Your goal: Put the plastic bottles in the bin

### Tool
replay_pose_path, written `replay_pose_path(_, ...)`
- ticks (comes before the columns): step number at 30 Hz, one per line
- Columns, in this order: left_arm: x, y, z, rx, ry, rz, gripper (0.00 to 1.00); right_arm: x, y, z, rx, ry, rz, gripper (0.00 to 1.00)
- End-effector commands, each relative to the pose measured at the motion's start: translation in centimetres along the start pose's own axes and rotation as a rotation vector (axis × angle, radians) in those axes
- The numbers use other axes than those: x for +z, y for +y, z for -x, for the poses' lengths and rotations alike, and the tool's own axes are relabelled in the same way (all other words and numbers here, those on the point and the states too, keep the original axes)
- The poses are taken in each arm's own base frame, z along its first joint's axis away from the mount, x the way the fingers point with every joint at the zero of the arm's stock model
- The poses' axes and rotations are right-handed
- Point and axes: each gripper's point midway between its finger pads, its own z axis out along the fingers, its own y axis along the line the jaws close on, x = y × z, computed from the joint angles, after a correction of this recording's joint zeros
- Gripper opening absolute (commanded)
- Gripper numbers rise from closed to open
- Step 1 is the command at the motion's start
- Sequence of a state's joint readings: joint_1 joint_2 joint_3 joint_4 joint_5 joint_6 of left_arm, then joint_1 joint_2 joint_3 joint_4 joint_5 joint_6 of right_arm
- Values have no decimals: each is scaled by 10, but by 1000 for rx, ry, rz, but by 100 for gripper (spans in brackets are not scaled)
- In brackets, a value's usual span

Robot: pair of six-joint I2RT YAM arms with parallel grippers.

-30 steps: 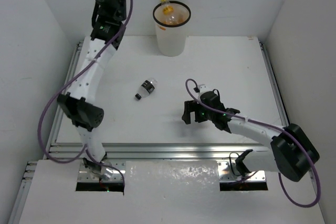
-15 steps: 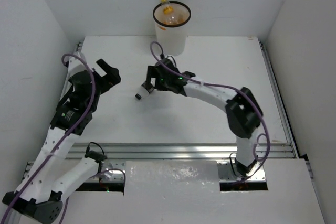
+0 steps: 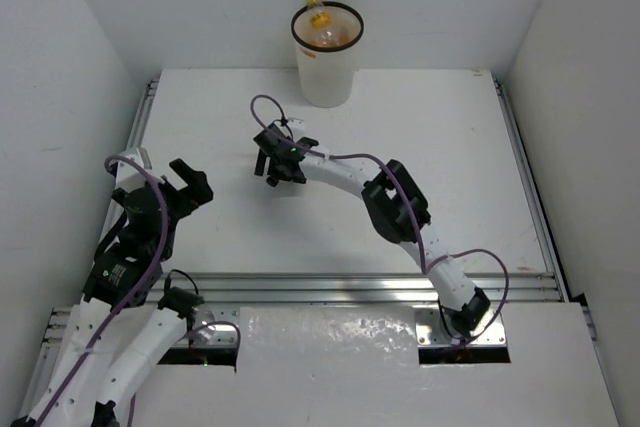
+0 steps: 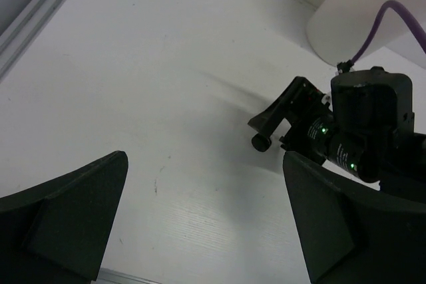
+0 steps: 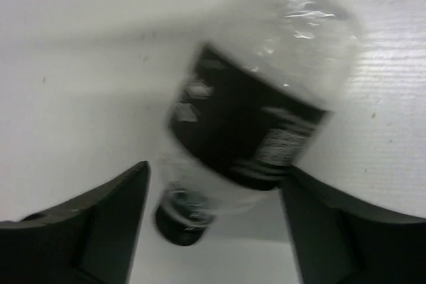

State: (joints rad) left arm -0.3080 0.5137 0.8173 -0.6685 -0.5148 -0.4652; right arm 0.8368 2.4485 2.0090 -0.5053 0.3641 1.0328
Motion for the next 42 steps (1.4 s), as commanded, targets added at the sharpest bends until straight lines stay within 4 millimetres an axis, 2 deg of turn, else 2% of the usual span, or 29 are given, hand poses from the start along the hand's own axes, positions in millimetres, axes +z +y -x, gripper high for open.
replay_pose_path(1,-3,-13,10,5,-34,-73,100,16,-14,27,-18,-68,-17,72)
replay_pose_path(2,-3,-13,9,6,-33,-80,100,20,-22,23,-36,-56,-22,60)
replay_pose_path(4,-7,-13,13,-5,-49,-92,100,13,-20,39,-73,-85,27,36)
replay_pose_path(5,-8,-14,12,-7,-51,-102,100,14,-33,29,-114,-80,18,32)
replay_pose_path(6,-10,-16,12,-8,-54,-121,100,-7,-26,48,-136,-136,53,27)
replay_pose_path(7,-10,-17,14,-10,-63,-130,100,-17,-17,64,-146,-205,103,24)
replay_pose_path(8,-13,-17,16,-15,-72,-138,100,-19,-32,57,-247,-209,95,18)
replay_pose_path(9,-14,-17,16,-18,-76,-142,100,-50,-17,90,-317,-312,177,17)
replay_pose_path(10,-14,-17,16,-17,-75,-141,100,-65,-11,97,-302,-348,221,16)
replay_pose_path(11,-14,-18,15,-18,-74,-149,100,-69,-24,93,-429,-363,221,15)
replay_pose_path(12,-15,-19,15,-18,-73,-154,100,-82,-26,103,-482,-404,245,16)
replay_pose_path(13,-15,-21,15,-16,-74,-164,100,-119,-14,129,-566,-520,319,16)
replay_pose_path(14,-14,-24,13,-11,-65,-180,100,-122,-26,127,-601,-533,309,16)
replay_pose_path(16,-12,-27,10,-1,-56,-192,100,-144,-40,162,-610,-597,304,16)
replay_pose_path(17,-11,-29,9,2,-48,-199,100,-143,-60,184,-580,-612,271,16)
replay_pose_path(19,-7,-29,5,11,-32,-190,100,-146,-72,207,-565,-626,265,16)
replay_pose_path(21,-5,-30,3,18,-19,-186,100,-147,-73,245,-578,-669,254,17)
replay_pose_path(22,-4,-30,2,21,-16,-185,100,-157,-73,261,-581,-699,247,17)
replay_pose_path(23,-4,-31,1,21,-12,-186,100,-145,-73,265,-593,-687,237,17)
replay_pose_path(24,-3,-30,1,23,-10,-181,100,-145,-75,276,-599,-699,226,17)
replay_pose_path(25,-3,-30,0,25,-9,-181,100,-155,-68,296,-614,-741,214,17)
replay_pose_path(26,-3,-29,0,24,-10,-178,100,-144,-69,298,-617,-735,194,18)
replay_pose_path(27,-3,-29,0,24,-10,-178,100,-144,-69,306,-649,-755,169,18)
replay_pose_path(28,-2,-29,0,23,-8,-175,100,-154,-63,324,-656,-807,151,19)
replay_pose_path(29,-2,-29,-1,25,-7,-176,100,-143,-65,327,-661,-805,131,19)
replay_pose_path(32,0,-29,-2,29,-1,-169,100,-156,-65,360,-632,-891,85,19)
replay_pose_path(33,0,-29,-2,28,1,-169,100,-146,-68,364,-628,-890,75,19)
replay_pose_path(34,0,-29,-2,29,2,-168,100,-158,-64,380,-615,-939,74,19)
replay_pose_path(42,0,-29,-3,29,4,-170,100,-163,-59,423,-569,-1097,124,21)
